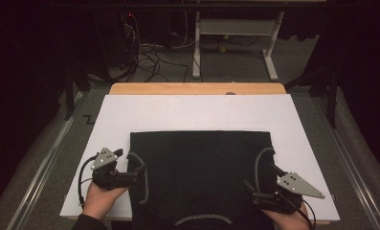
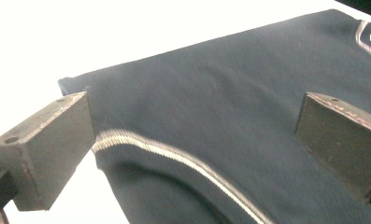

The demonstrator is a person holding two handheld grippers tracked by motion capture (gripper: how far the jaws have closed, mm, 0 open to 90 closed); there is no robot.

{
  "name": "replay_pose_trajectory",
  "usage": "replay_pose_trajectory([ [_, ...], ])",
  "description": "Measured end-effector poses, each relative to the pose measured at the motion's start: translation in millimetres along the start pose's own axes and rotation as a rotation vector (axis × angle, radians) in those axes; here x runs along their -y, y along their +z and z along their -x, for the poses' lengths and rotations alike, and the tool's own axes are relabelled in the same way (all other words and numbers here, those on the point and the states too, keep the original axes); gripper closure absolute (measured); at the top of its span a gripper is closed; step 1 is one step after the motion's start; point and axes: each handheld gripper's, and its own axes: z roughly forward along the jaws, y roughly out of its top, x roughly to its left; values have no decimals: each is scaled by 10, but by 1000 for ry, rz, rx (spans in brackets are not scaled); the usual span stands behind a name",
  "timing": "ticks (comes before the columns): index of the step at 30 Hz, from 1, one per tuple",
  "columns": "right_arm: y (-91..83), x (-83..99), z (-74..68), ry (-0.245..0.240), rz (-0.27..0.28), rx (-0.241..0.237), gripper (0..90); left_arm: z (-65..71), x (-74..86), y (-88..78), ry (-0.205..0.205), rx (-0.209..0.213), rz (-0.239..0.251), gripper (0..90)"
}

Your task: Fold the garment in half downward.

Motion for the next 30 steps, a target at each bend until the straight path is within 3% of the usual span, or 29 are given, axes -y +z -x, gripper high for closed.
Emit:
replay_pose_trajectory([
  [4,85,-118,-107,-18,10,-22,2,-88,-132,48,-14,-8,25,0],
  [7,167,-175,-173,-29,7,-39,2,-138,-190,115,-13,-11,12,0],
  [10,256,-220,-226,-21,7,-52,2,-152,-237,191,11,-19,-3,0],
  [15,442,-292,-361,-30,-6,-69,2,-181,-369,273,15,-10,21,0],
  [23,750,-393,-706,-68,-23,-149,2,-174,-606,549,33,48,35,0],
  [27,848,-463,-909,-88,-23,-191,2,-233,-599,608,29,65,26,0],
  [30,914,-494,-1068,-108,-33,-214,2,-268,-584,600,50,62,9,0],
])
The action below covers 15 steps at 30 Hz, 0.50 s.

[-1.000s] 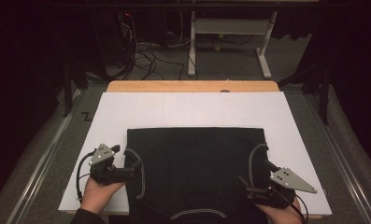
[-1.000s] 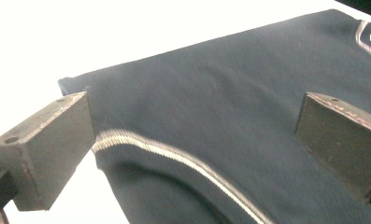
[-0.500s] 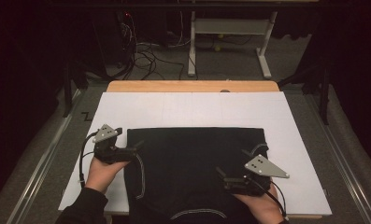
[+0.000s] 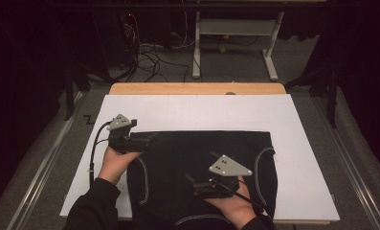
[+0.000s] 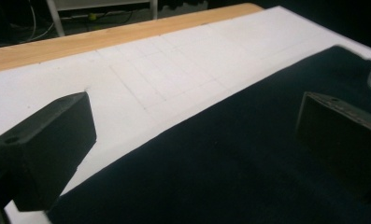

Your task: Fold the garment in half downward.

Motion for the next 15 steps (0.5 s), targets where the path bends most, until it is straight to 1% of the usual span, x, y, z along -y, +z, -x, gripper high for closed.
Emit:
replay_pose_trajectory([
  [2,60,-20,-87,-8,-3,-14,2,-57,8,-26,-19,22,2,0],
  [5,151,-35,-215,-21,-11,-36,2,-125,36,-47,-26,4,3,0],
  [7,208,-29,-295,-31,-20,-47,2,-168,70,-46,-39,1,-3,0],
  [10,272,-6,-401,-28,-29,-68,2,-229,125,-51,-73,5,-3,0],
  [13,309,22,-482,-21,-34,-90,2,-281,162,-71,-87,-9,-6,0],
  [15,319,42,-531,-25,-33,-103,2,-316,187,-77,-96,-24,-9,0],
])
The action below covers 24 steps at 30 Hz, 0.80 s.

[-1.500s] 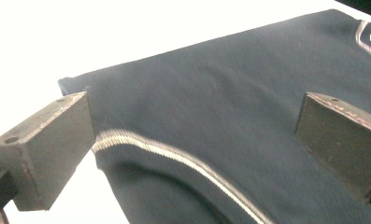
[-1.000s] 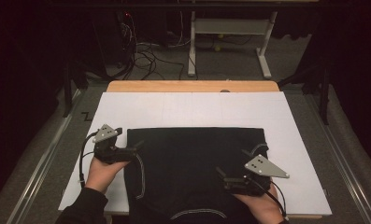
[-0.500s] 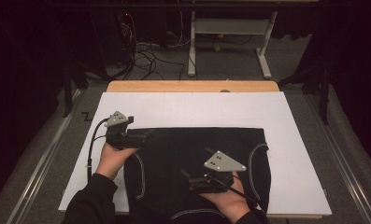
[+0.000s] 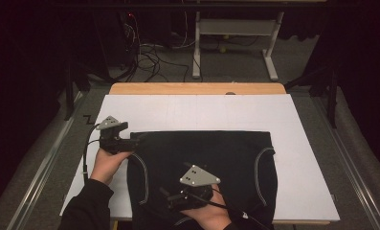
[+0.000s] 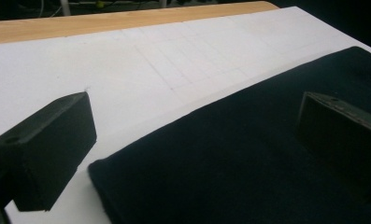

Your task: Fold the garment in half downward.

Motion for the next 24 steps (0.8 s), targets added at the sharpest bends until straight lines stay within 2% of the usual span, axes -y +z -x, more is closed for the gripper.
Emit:
replay_pose_trajectory([
  [3,17,34,-59,-3,-8,-10,2,-75,51,22,-36,-56,-23,0],
  [6,25,62,-107,-10,-25,-15,2,-156,107,69,-72,-51,-41,0],
  [10,33,79,-139,-16,-41,-22,2,-219,148,123,-91,-43,-72,5],
  [12,36,88,-153,-17,-46,-29,2,-238,164,168,-95,-43,-99,36],
  [14,43,100,-167,-20,-54,-38,2,-264,186,214,-103,-25,-120,43],
  [15,51,108,-178,-24,-60,-44,3,-283,198,239,-103,-35,-134,61],
  [17,68,126,-203,-30,-76,-50,2,-317,219,276,-116,-32,-136,87],
  [20,84,141,-227,-34,-85,-53,2,-329,240,383,-87,-30,-160,89],
  [22,90,153,-242,-34,-92,-56,2,-356,231,435,-106,-39,-176,89],
  [24,97,166,-248,-36,-97,-56,2,-363,215,467,-104,-48,-195,129],
])
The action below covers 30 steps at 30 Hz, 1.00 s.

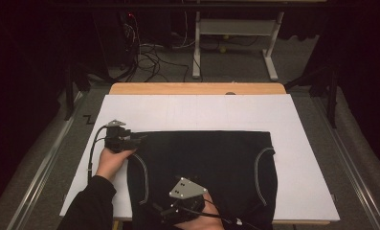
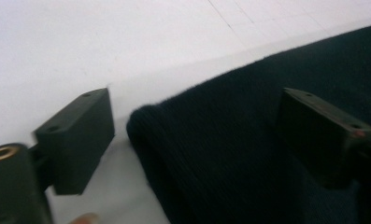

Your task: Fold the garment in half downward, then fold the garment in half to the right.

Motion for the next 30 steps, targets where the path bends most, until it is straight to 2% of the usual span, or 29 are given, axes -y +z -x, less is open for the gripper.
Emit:
replay_pose_trajectory([
  [2,-5,9,-3,2,-2,5,2,21,-10,46,8,-19,-39,140],
  [5,-2,10,-11,6,0,7,2,53,-5,58,22,-53,-42,204],
  [9,31,10,-65,7,-1,0,2,54,2,54,20,-56,-36,283],
  [11,54,11,-103,3,-13,-8,2,77,7,59,40,-59,-38,337],
  [14,93,10,-148,-3,-25,-21,2,119,15,67,86,-52,-50,484],
  [19,180,-6,-210,-16,-50,-37,3,102,28,56,86,-3,-53,665],
  [24,237,-46,-281,-23,-71,-53,6,95,48,43,74,16,-46,700],
  [30,314,-100,-431,-23,-110,-97,61,106,54,39,78,8,-43,698],
])
